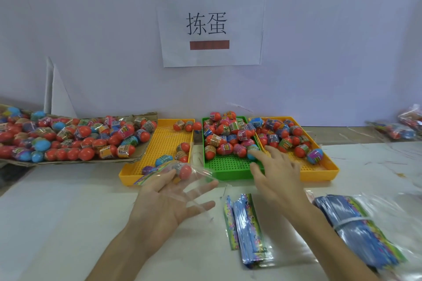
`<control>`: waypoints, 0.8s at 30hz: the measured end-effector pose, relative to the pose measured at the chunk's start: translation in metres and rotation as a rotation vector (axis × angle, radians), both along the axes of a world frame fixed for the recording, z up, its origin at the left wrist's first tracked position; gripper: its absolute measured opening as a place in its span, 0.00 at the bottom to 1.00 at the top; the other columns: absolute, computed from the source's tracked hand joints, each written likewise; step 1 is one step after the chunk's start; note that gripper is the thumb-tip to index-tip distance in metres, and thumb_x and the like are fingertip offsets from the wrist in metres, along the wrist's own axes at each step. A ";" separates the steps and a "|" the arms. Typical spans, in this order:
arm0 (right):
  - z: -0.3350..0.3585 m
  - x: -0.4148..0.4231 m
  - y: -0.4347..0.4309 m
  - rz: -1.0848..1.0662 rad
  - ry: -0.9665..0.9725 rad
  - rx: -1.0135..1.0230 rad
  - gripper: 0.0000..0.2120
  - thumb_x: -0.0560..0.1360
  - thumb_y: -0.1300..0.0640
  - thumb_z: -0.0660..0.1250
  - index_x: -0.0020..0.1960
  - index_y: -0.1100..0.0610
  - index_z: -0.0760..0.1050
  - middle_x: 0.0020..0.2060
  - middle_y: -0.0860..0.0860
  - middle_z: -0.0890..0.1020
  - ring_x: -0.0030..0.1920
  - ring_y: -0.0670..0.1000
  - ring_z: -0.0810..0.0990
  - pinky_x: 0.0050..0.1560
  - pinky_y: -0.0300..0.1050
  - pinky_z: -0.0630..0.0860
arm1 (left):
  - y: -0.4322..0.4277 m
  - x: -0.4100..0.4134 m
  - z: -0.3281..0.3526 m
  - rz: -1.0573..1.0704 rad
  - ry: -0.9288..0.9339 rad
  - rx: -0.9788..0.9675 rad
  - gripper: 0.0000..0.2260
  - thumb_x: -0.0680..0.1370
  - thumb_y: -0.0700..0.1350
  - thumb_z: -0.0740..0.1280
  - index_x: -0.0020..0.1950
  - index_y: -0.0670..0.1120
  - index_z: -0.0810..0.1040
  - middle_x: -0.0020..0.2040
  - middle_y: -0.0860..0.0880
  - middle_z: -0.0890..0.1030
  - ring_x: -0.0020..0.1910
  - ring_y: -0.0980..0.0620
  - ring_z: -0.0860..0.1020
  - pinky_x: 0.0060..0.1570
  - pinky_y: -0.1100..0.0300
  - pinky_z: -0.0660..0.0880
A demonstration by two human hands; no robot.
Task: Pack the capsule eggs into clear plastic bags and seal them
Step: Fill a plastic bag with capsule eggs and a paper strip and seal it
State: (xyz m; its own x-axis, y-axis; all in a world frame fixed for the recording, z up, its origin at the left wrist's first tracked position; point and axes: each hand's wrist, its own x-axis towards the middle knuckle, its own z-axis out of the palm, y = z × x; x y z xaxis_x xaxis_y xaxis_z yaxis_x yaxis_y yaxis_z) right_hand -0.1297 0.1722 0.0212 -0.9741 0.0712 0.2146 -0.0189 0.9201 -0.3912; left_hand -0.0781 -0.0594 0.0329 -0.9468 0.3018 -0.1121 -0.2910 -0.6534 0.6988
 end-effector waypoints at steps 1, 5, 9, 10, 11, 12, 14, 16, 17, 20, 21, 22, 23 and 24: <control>-0.002 -0.002 -0.002 0.015 -0.017 0.023 0.19 0.83 0.46 0.55 0.73 0.41 0.69 0.75 0.50 0.66 0.75 0.53 0.62 0.71 0.55 0.57 | 0.000 0.000 0.000 0.008 0.000 -0.009 0.05 0.80 0.46 0.59 0.54 0.46 0.68 0.63 0.39 0.71 0.60 0.28 0.79 0.44 0.34 0.81; -0.001 -0.018 -0.005 0.021 -0.006 0.124 0.20 0.81 0.45 0.55 0.73 0.42 0.70 0.75 0.48 0.66 0.73 0.53 0.64 0.70 0.57 0.60 | 0.000 0.001 0.001 0.011 0.004 -0.022 0.09 0.81 0.46 0.59 0.59 0.48 0.65 0.62 0.38 0.72 0.60 0.28 0.79 0.41 0.35 0.81; -0.001 -0.035 -0.006 0.036 0.010 0.118 0.15 0.79 0.49 0.60 0.64 0.45 0.75 0.69 0.45 0.73 0.67 0.52 0.67 0.66 0.53 0.60 | -0.001 0.001 0.002 -0.014 0.026 -0.008 0.10 0.80 0.47 0.59 0.60 0.47 0.65 0.65 0.36 0.72 0.62 0.28 0.78 0.43 0.35 0.81; -0.001 -0.037 -0.008 0.021 0.032 0.085 0.12 0.78 0.50 0.63 0.61 0.46 0.76 0.65 0.45 0.75 0.65 0.52 0.68 0.64 0.52 0.61 | -0.002 0.001 0.002 -0.019 0.032 -0.006 0.11 0.80 0.47 0.59 0.61 0.47 0.65 0.67 0.35 0.72 0.62 0.28 0.78 0.43 0.36 0.81; -0.002 -0.038 -0.009 0.003 0.066 0.038 0.09 0.77 0.53 0.65 0.57 0.46 0.77 0.61 0.45 0.77 0.63 0.53 0.69 0.62 0.52 0.61 | -0.002 0.001 0.002 -0.021 0.038 -0.003 0.11 0.81 0.48 0.59 0.61 0.47 0.65 0.68 0.33 0.71 0.63 0.29 0.78 0.44 0.36 0.80; -0.002 -0.038 -0.010 -0.014 0.107 -0.023 0.08 0.75 0.55 0.67 0.53 0.46 0.77 0.57 0.46 0.79 0.61 0.53 0.71 0.61 0.52 0.61 | -0.003 0.001 0.002 -0.022 0.043 -0.002 0.11 0.81 0.48 0.59 0.61 0.47 0.65 0.69 0.32 0.70 0.63 0.28 0.78 0.44 0.36 0.80; -0.003 -0.036 -0.010 -0.026 0.215 -0.137 0.08 0.73 0.61 0.70 0.48 0.49 0.77 0.48 0.47 0.80 0.56 0.54 0.73 0.58 0.52 0.63 | -0.004 0.001 0.002 -0.024 0.048 0.000 0.11 0.82 0.48 0.58 0.62 0.46 0.67 0.70 0.32 0.69 0.64 0.29 0.77 0.45 0.36 0.80; -0.003 -0.032 -0.007 0.007 0.357 -0.203 0.10 0.72 0.65 0.71 0.48 0.52 0.78 0.43 0.46 0.79 0.50 0.54 0.75 0.55 0.52 0.69 | -0.007 0.000 0.002 -0.032 0.058 0.013 0.10 0.81 0.48 0.59 0.59 0.45 0.70 0.68 0.33 0.72 0.65 0.29 0.77 0.48 0.34 0.79; 0.000 -0.028 -0.005 0.037 0.418 -0.257 0.10 0.73 0.65 0.72 0.50 0.53 0.78 0.42 0.45 0.79 0.48 0.53 0.77 0.52 0.49 0.71 | -0.009 0.000 0.002 -0.035 0.071 0.026 0.09 0.80 0.48 0.59 0.55 0.44 0.72 0.65 0.34 0.74 0.65 0.29 0.76 0.51 0.32 0.79; 0.018 -0.013 -0.006 0.235 0.434 -0.570 0.13 0.72 0.63 0.76 0.52 0.51 0.78 0.44 0.42 0.83 0.48 0.45 0.81 0.48 0.38 0.76 | -0.016 -0.002 0.002 0.008 0.091 0.090 0.10 0.80 0.48 0.60 0.57 0.43 0.72 0.60 0.38 0.80 0.67 0.29 0.75 0.56 0.30 0.76; 0.026 -0.006 -0.010 0.339 0.384 -0.674 0.14 0.72 0.63 0.77 0.52 0.50 0.78 0.45 0.43 0.84 0.49 0.44 0.83 0.48 0.37 0.78 | -0.018 -0.003 0.002 0.031 0.079 0.126 0.12 0.80 0.47 0.60 0.61 0.44 0.70 0.61 0.39 0.79 0.67 0.29 0.75 0.57 0.30 0.76; 0.033 0.000 -0.015 0.444 0.323 -0.750 0.14 0.72 0.63 0.77 0.53 0.49 0.79 0.47 0.43 0.85 0.50 0.45 0.83 0.49 0.37 0.79 | -0.020 -0.003 0.002 0.052 0.063 0.166 0.15 0.80 0.47 0.61 0.65 0.44 0.67 0.61 0.39 0.79 0.66 0.29 0.75 0.58 0.29 0.74; 0.037 0.007 -0.020 0.536 0.269 -0.796 0.15 0.72 0.64 0.77 0.53 0.50 0.80 0.49 0.43 0.85 0.51 0.46 0.84 0.49 0.38 0.81 | -0.022 -0.003 0.003 0.069 0.042 0.204 0.20 0.79 0.46 0.61 0.70 0.43 0.66 0.62 0.38 0.79 0.65 0.29 0.76 0.58 0.28 0.74; 0.040 0.012 -0.026 0.610 0.237 -0.818 0.15 0.71 0.64 0.76 0.53 0.51 0.80 0.50 0.44 0.85 0.52 0.47 0.84 0.50 0.40 0.81 | -0.022 -0.003 0.004 0.084 0.019 0.233 0.25 0.79 0.46 0.62 0.75 0.41 0.63 0.65 0.38 0.76 0.64 0.30 0.78 0.58 0.28 0.74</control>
